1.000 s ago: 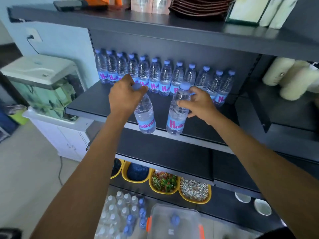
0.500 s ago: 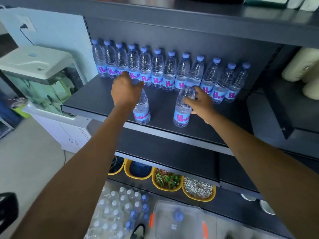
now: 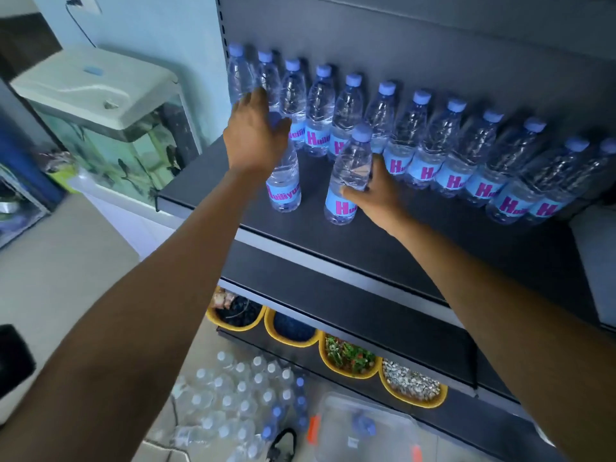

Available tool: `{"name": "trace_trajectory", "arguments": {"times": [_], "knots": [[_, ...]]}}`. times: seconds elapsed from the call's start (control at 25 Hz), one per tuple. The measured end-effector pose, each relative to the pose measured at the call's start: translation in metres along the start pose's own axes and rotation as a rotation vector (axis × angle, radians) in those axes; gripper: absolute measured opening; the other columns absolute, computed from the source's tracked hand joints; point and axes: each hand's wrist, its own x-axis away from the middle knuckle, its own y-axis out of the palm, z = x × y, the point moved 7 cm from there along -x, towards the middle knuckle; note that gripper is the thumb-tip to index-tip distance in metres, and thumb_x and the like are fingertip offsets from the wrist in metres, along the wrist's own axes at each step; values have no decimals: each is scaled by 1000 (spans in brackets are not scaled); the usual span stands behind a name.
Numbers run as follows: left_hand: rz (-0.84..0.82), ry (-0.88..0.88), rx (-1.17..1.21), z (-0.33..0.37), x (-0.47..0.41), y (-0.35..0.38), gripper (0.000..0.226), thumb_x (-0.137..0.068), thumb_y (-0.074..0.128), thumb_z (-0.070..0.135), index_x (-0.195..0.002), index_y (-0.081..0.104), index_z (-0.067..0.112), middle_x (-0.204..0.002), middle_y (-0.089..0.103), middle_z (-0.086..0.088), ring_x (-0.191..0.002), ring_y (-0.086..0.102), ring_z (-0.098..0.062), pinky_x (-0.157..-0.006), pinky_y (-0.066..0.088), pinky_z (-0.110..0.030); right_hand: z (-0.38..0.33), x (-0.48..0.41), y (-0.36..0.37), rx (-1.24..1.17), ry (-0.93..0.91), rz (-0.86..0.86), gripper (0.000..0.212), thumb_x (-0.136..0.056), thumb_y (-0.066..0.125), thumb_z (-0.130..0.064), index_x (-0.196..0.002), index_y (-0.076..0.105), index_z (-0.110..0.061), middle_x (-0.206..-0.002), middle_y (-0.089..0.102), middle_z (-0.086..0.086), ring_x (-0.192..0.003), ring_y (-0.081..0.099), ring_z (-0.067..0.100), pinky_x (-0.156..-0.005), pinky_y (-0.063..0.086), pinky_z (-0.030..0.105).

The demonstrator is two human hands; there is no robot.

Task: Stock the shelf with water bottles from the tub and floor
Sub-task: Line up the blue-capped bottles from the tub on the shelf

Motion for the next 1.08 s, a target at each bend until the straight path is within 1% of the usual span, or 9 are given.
{"name": "trace_trajectory", "arguments": {"times": [0.12,0.32,0.4,0.48,0.56,0.68,0.76,0.88,1.08], "knots": [[-7,36,-34,-25,-26,0,35,-87,63,31,-109,55,4,-113,62,-16,-103,56,-39,-68,35,-38,-11,-32,40,47,-40,5,60,-85,76,-1,-137,46,0,-129,65,8,-116,63,19,-100,51,27],[-20,22,-20,-66,-58,8,49,-85,67,45,-113,54,7,-111,61,-11,-101,58,-35,-67,37,-37,-24,-80,109,26,-53,-27,60,-88,73,-9,-140,44,-6,-132,65,9,-121,63,23,-107,48,44],[-40,-2,58,-80,-55,17,60,-82,66,58,-116,53,10,-108,62,-5,-96,59,-30,-67,38,-35,-26,-97,123,49,-46,-16,64,-87,74,-15,-143,42,-10,-133,65,6,-120,63,23,-104,50,41],[-139,-23,219,-101,-41,33,67,-78,67,62,-122,49,14,-107,65,6,-90,61,-19,-70,41,-32,-24,-110,132,85,-46,-8,67,-86,75,-20,-143,41,-12,-130,65,0,-111,63,16,-91,51,27],[-326,-96,419,-130,-20,57,74,-74,76,54,-132,46,20,-114,67,12,-96,65,-11,-80,48,-30,-19,-118,139,116,-57,25,65,-83,76,-18,-139,43,-9,-122,65,-3,-99,60,11,-79,48,17],[-557,-159,429,-168,6,90,92,-62,80,52,-140,42,20,-123,65,8,-106,66,-15,-94,53,-35,-1,-122,160,67,-25,33,68,-79,81,-9,-136,43,-2,-130,64,10,-114,63,23,-100,51,36],[-555,-156,374,-180,7,99,92,-61,77,57,-138,45,19,-123,67,5,-106,67,-17,-95,55,-40,15,-119,173,-13,5,38,68,-78,85,-6,-131,43,-1,-128,64,12,-116,66,26,-101,53,46],[-462,-200,391,-192,-10,106,85,-63,75,63,-132,45,24,-116,68,12,-99,68,-9,-87,57,-34,31,-125,183,-44,22,110,56,-81,81,-6,-123,44,-7,-118,66,1,-107,69,17,-94,57,48],[-279,-356,413,-215,-48,122,67,-76,84,36,-125,45,14,-121,65,-9,-107,65,-25,-92,55,-45,34,-151,195,88,38,147,59,-89,70,-11,-141,44,-3,-136,58,16,-124,56,37,-105,47,52]]}}
